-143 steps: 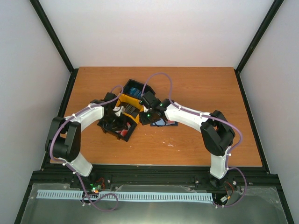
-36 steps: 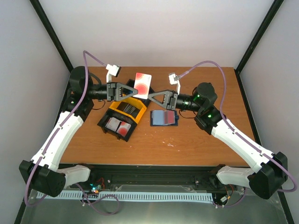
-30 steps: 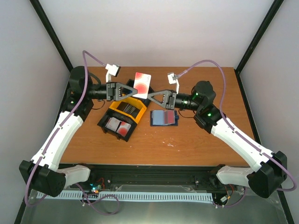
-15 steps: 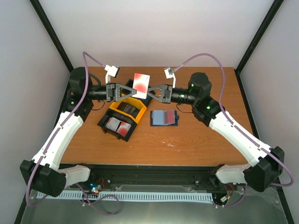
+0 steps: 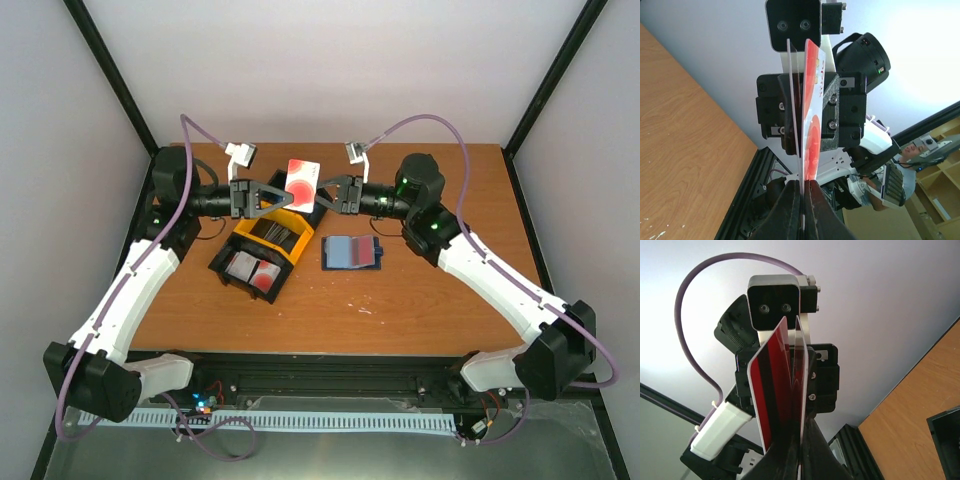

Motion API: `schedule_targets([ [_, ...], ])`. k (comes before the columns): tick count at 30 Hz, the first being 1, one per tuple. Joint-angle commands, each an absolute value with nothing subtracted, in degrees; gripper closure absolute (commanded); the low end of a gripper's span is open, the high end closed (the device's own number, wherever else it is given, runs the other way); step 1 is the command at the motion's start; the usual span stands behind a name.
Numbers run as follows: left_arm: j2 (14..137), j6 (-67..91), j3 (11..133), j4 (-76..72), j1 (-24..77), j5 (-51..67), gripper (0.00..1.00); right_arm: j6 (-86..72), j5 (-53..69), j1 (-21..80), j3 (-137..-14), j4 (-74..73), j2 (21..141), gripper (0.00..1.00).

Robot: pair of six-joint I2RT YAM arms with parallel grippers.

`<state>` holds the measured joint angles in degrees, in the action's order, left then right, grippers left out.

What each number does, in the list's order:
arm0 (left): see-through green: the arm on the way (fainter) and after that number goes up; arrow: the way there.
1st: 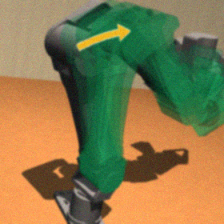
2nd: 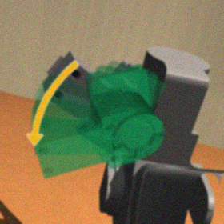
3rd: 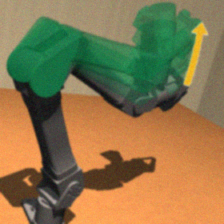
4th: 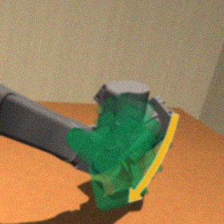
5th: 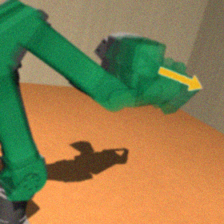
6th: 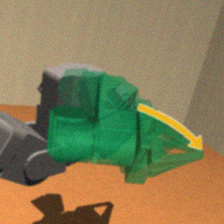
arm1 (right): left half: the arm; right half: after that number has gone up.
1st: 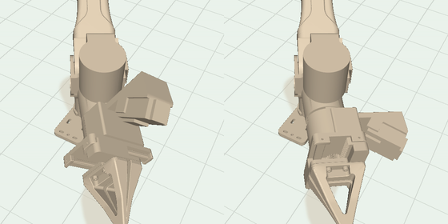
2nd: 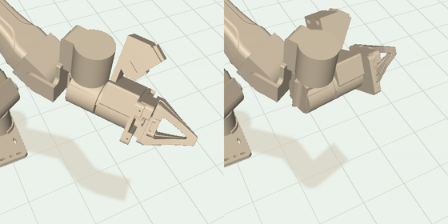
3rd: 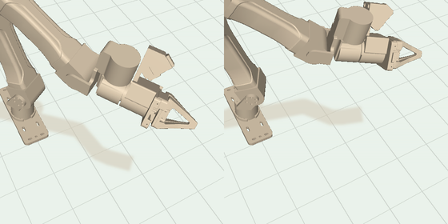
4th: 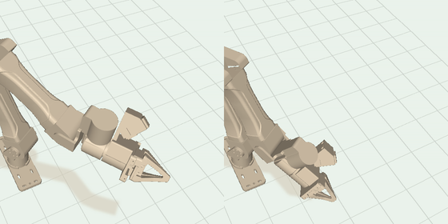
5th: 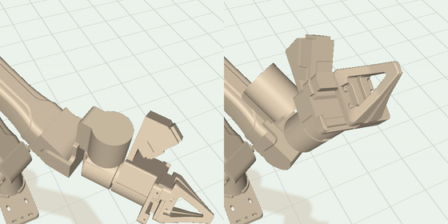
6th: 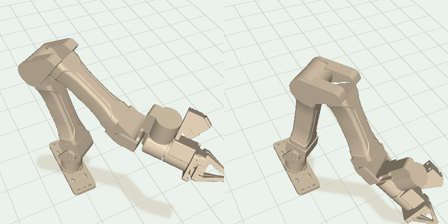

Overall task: Put the credit cards into the card holder
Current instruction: Place the credit card at the center of the board.

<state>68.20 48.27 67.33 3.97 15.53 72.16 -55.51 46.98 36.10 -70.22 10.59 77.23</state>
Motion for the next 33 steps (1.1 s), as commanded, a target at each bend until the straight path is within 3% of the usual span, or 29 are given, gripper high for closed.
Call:
schedule_targets([
  [1, 68.1, 50.3, 67.3, 5.2, 15.5, 70.2, 0.97, -59.5, 42.8, 35.7, -68.3, 15.4, 75.7, 0.97],
  [15, 67.5, 52.5, 62.0, 1.7, 11.3, 73.3, 0.94, -64.5, 39.4, 31.9, -66.4, 16.9, 73.3, 0.97],
  [20, 67.3, 49.3, 61.9, 5.9, 9.3, 71.1, 0.99, -62.1, 36.7, 31.8, -67.2, 10.8, 74.1, 0.97],
  [23, 66.2, 43.6, 62.6, 16.0, 5.5, 64.7, 0.99, -58.2, 33.3, 31.6, -67.7, 2.6, 75.5, 0.97],
  [27, 65.2, 33.4, 65.2, 31.9, 4.3, 43.9, 0.99, -50.7, 29.1, 33.1, -69.8, -9.1, 80.0, 0.97],
  [33, 61.6, 32.2, 62.2, 35.2, 4.3, 31.8, 0.99, -42.6, 24.6, 43.5, -74.2, -18.2, 90.3, 0.97],
])
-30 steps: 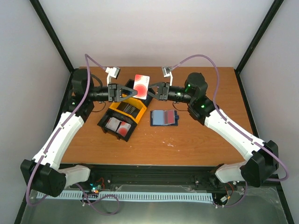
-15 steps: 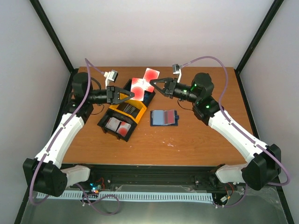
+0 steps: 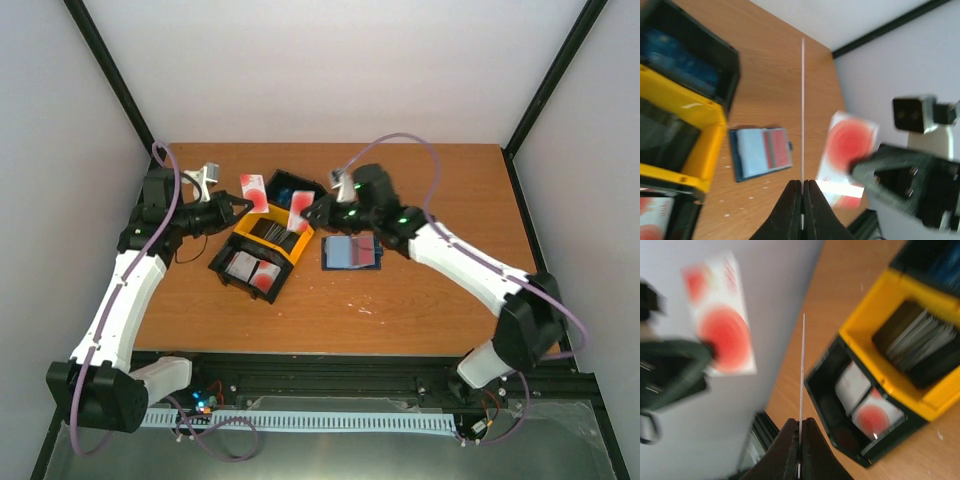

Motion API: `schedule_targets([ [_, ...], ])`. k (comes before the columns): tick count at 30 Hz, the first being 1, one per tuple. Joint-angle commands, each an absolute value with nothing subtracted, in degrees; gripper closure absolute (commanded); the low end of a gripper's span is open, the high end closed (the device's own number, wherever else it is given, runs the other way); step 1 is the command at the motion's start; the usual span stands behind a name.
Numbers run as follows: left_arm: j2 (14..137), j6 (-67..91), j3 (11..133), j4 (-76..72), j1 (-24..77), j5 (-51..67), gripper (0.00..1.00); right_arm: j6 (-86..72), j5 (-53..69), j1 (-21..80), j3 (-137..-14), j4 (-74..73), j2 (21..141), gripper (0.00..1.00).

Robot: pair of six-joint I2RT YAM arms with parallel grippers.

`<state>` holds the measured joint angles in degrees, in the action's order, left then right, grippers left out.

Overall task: Put the credit cards into the card holder
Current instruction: Place the credit card at the center of the board.

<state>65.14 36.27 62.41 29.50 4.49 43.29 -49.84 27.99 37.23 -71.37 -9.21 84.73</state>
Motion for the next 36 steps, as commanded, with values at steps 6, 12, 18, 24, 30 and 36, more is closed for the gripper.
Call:
schedule_targets([
  [6, 60.5, 31.6, 60.2, 36.7, 4.3, 29.6, 0.99, -40.8, 21.4, 50.8, -79.0, -20.2, 100.2, 0.97],
  [12, 60.0, 30.1, 59.7, 37.0, 4.3, 30.1, 0.99, -40.3, 16.1, 54.4, -86.8, -22.1, 110.2, 0.97],
  [18, 59.7, 28.9, 59.8, 37.8, 4.3, 30.5, 0.99, -42.2, 16.4, 55.1, -90.4, -23.2, 116.6, 0.97],
  [24, 59.7, 28.0, 59.4, 38.1, 4.3, 31.2, 0.99, -43.1, 17.1, 55.4, -92.6, -23.0, 120.2, 0.97],
  [30, 60.9, 26.6, 60.3, 38.5, 4.3, 31.4, 0.99, -44.5, 15.4, 55.6, -94.4, -24.8, 122.4, 0.89],
  [36, 62.1, 25.4, 60.8, 39.0, 4.3, 31.6, 0.99, -44.7, 10.3, 55.6, -96.4, -30.6, 121.8, 0.8],
])
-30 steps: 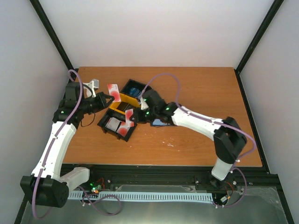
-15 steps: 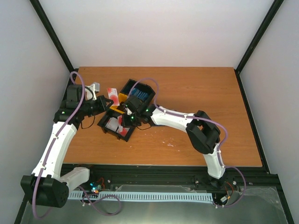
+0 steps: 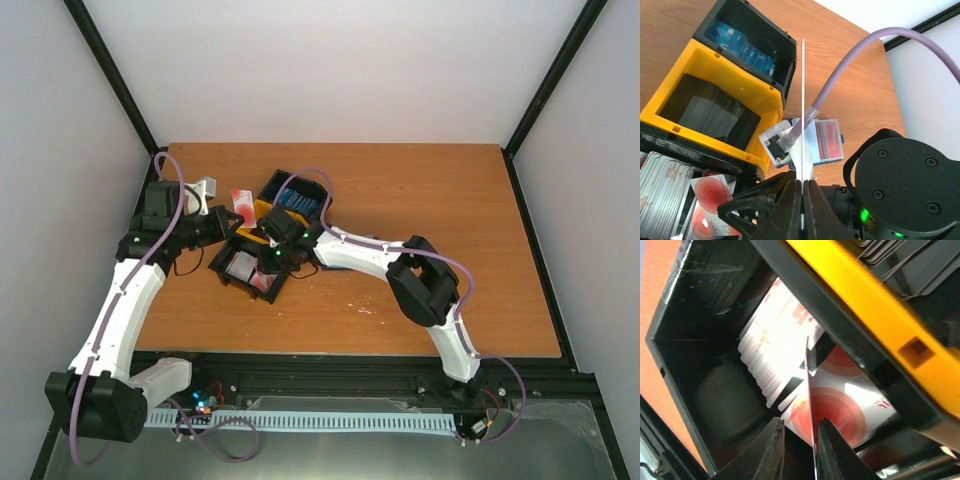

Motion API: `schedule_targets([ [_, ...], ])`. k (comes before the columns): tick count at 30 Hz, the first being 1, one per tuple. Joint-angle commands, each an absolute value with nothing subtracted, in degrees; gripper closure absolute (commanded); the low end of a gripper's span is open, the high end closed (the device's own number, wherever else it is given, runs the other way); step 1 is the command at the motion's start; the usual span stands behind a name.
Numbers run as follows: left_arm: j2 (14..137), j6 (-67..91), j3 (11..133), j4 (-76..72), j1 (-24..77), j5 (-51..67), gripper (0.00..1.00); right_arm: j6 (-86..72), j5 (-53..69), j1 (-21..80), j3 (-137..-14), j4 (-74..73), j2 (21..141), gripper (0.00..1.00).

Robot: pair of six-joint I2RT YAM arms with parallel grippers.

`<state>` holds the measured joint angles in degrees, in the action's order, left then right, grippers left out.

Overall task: Put the credit cards into the card holder
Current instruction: Place the credit card at the center of the board, then insert the credit card into the card holder.

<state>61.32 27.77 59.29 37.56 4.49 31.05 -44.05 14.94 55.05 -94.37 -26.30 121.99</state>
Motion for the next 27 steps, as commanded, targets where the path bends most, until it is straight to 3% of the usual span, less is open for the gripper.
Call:
schedule_targets([
  [1, 62.2, 25.1, 60.9, 39.0, 4.3, 31.7, 0.99, -44.6, 9.3, 55.6, -96.1, -30.9, 121.0, 0.8],
  [12, 64.8, 23.2, 60.2, 36.7, 4.4, 38.2, 0.99, -43.8, -2.4, 55.3, -90.1, -33.2, 108.3, 0.6],
  [18, 68.4, 22.3, 60.3, 36.1, 8.7, 40.1, 0.99, -47.1, -5.5, 49.4, -76.8, -30.0, 96.5, 0.6],
  [27, 77.5, 29.0, 59.6, 27.5, 22.3, 33.7, 0.99, -42.0, 2.5, 35.9, -62.6, -27.7, 88.6, 0.66],
])
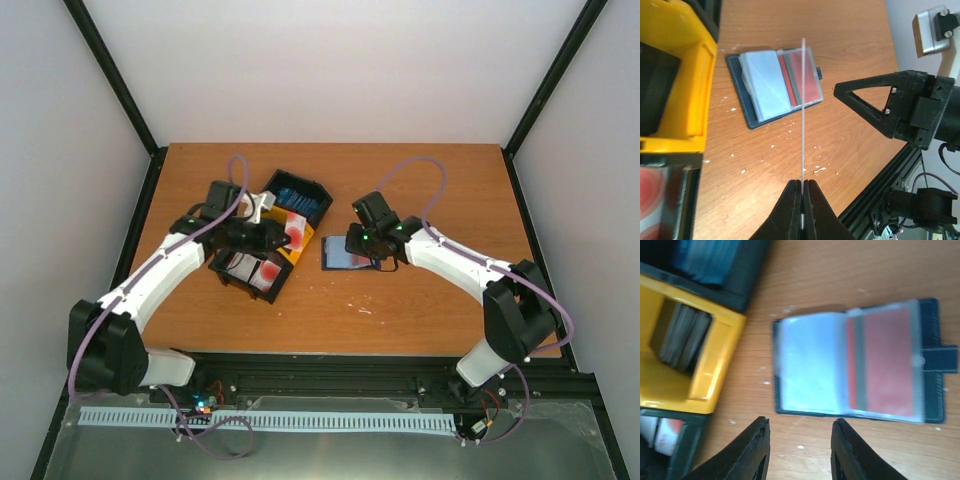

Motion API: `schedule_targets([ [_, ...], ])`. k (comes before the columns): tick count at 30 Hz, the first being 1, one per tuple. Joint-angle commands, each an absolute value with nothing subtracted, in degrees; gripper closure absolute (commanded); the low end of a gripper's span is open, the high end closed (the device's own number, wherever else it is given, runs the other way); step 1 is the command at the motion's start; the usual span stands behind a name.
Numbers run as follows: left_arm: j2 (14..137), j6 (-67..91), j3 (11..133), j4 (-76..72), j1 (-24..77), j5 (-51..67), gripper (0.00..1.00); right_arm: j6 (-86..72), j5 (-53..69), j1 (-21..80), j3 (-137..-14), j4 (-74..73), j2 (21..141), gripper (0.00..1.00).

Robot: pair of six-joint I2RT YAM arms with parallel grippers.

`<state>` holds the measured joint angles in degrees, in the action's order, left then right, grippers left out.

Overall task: Put the credit cards into the card holder
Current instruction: Insert the credit card into the card holder.

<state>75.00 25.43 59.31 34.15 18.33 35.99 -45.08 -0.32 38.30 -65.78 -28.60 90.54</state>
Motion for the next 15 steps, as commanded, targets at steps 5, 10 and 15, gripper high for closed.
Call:
schedule_targets([
  [5, 84.9, 34.5, 58.6, 18.1, 28.3, 32.5, 0.99, -39.0, 4.4, 31.0, -60.4, -28.0, 90.0, 0.78],
  [10, 94.3, 39.8, 59.3, 6.7, 31.5, 32.3, 0.99, -35.6, 4.0, 27.2, -60.4, -28.6, 94.2, 0.83],
  [15, 102.7, 44.3, 62.2, 0.3, 33.7, 29.7, 0.99, -31.8, 5.3, 23.7, -61.1, -28.0, 98.5, 0.85],
])
